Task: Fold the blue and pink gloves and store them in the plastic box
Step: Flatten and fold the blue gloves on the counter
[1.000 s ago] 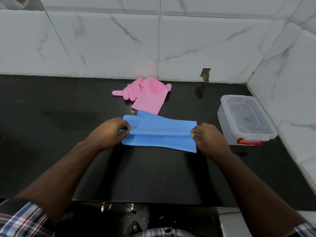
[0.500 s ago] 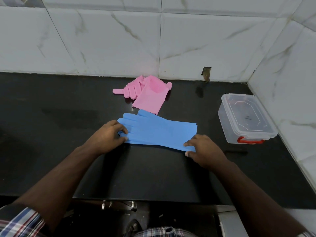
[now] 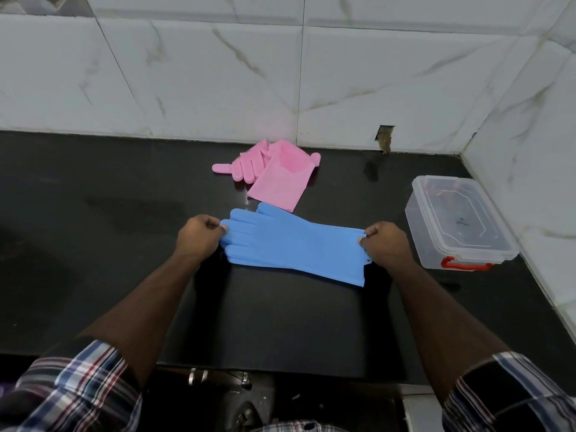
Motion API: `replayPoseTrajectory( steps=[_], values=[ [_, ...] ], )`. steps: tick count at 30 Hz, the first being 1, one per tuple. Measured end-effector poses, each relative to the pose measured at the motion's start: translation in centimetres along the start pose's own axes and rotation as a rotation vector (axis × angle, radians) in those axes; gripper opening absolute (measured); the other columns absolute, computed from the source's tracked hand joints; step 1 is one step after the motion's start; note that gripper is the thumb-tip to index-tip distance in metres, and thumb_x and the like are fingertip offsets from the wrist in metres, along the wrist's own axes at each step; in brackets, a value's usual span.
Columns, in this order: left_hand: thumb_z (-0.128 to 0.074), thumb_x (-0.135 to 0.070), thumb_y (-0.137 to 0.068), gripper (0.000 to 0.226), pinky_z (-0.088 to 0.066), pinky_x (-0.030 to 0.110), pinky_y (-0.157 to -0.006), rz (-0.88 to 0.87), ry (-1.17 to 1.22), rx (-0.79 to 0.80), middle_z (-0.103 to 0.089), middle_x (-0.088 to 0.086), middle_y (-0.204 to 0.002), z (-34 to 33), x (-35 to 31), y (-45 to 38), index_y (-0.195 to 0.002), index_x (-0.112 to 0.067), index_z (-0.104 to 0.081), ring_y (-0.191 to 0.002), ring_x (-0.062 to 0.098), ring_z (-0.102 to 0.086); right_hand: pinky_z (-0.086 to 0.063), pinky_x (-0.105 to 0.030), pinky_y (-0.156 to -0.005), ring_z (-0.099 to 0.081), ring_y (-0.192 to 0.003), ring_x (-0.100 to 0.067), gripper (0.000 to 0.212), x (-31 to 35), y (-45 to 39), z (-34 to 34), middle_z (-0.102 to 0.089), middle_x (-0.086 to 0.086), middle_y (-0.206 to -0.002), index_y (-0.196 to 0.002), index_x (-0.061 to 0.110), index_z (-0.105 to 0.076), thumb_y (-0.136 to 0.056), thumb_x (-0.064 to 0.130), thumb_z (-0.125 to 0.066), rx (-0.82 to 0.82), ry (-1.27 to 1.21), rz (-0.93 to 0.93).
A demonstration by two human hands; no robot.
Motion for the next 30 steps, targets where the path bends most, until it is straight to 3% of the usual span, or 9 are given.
replayPoseTrajectory(
  steps=[2,4,7,12,18,20,23,30],
  values=[
    [-0.071,-0.031,-0.081,0.011,-0.06,0.046,-0.084,0.008,0.062,-0.01,-0.073,0.001,-0.086,0.1,0.4,0.0,-0.086,-0.021,-0.069,-0.085,0.025,-0.072,-0.05,-0.028,-0.064,-0.067,-0.075,-0.022,0.005,-0.3,-0.2,0.3,-0.07,-0.008,-0.083,-0.084,0.01,-0.067,-0.085,0.016,-0.065,-0.036,-0.074,-0.018],
    [-0.07,-0.027,-0.081,0.008,-0.06,0.048,-0.084,0.01,0.121,-0.018,-0.074,0.003,-0.086,0.2,0.7,0.0,-0.084,-0.019,-0.069,-0.085,0.026,-0.072,-0.047,-0.026,-0.058,-0.065,-0.071,-0.017,0.009,-0.4,-0.3,0.7,-0.068,-0.004,-0.08,-0.081,0.014,-0.063,-0.087,0.019,-0.063,-0.076,-0.141,-0.007],
    [-0.065,-0.019,-0.083,0.004,-0.062,0.046,-0.081,0.018,0.177,-0.03,-0.073,0.007,-0.087,0.4,0.6,0.2,-0.084,-0.016,-0.069,-0.081,0.026,-0.072,-0.051,-0.031,-0.064,-0.062,-0.076,-0.016,0.009,0.1,0.0,1.0,-0.064,-0.001,-0.082,-0.086,0.016,-0.059,-0.091,0.023,-0.06,-0.098,-0.28,0.031],
    [-0.058,-0.015,-0.082,0.008,-0.061,0.037,-0.072,0.061,0.278,-0.051,-0.071,0.012,-0.083,0.5,0.4,0.5,-0.08,-0.01,-0.064,-0.073,0.02,-0.066,-0.047,-0.029,-0.069,-0.058,-0.079,-0.013,0.007,1.7,-0.1,1.0,-0.061,0.001,-0.086,-0.097,0.015,-0.055,-0.097,0.022,-0.058,-0.131,-0.39,0.112],
    [-0.061,-0.02,-0.09,0.013,-0.06,0.036,-0.07,0.088,0.255,0.001,-0.07,0.01,-0.093,-0.1,0.4,0.7,-0.098,-0.01,-0.061,-0.076,0.02,-0.066,-0.056,-0.04,-0.076,-0.056,-0.077,-0.014,0.009,1.3,-1.2,0.0,-0.058,0.001,-0.086,-0.101,0.014,-0.053,-0.097,0.021,-0.056,-0.103,-0.253,0.103],
    [-0.064,-0.028,-0.092,0.019,-0.06,0.036,-0.071,0.096,0.213,0.027,-0.07,0.008,-0.095,-0.3,0.3,0.6,-0.105,-0.013,-0.061,-0.079,0.021,-0.068,-0.053,-0.036,-0.08,-0.057,-0.085,-0.017,0.015,0.9,-1.5,-0.6,-0.059,-0.002,-0.095,-0.106,0.013,-0.056,-0.094,0.02,-0.061,-0.062,-0.143,0.08],
    [-0.067,-0.03,-0.091,0.02,-0.06,0.037,-0.072,0.076,0.168,0.026,-0.072,0.011,-0.094,-0.4,0.4,0.1,-0.1,-0.013,-0.064,-0.076,0.021,-0.067,-0.043,-0.027,-0.082,-0.059,-0.097,-0.021,0.024,0.5,-1.9,-1.0,-0.065,-0.008,-0.109,-0.114,0.009,-0.062,-0.092,0.016,-0.065,-0.038,-0.029,0.065],
    [-0.065,-0.022,-0.088,0.017,-0.06,0.04,-0.072,0.078,0.146,-0.001,-0.069,0.013,-0.084,-0.2,0.1,-0.2,-0.09,-0.005,-0.064,-0.069,0.022,-0.063,-0.041,-0.035,-0.104,-0.055,-0.123,-0.027,0.041,0.6,-2.2,-1.8,-0.059,-0.009,-0.135,-0.132,0.011,-0.06,-0.091,0.015,-0.064,0.006,0.071,0.188]
  ],
)
Point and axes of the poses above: each hand's wrist, its own y-axis away from the middle knuckle, its own z-axis out of the back of the hand, x = y × z, the point moved 8 cm from there along -y, towards the middle knuckle
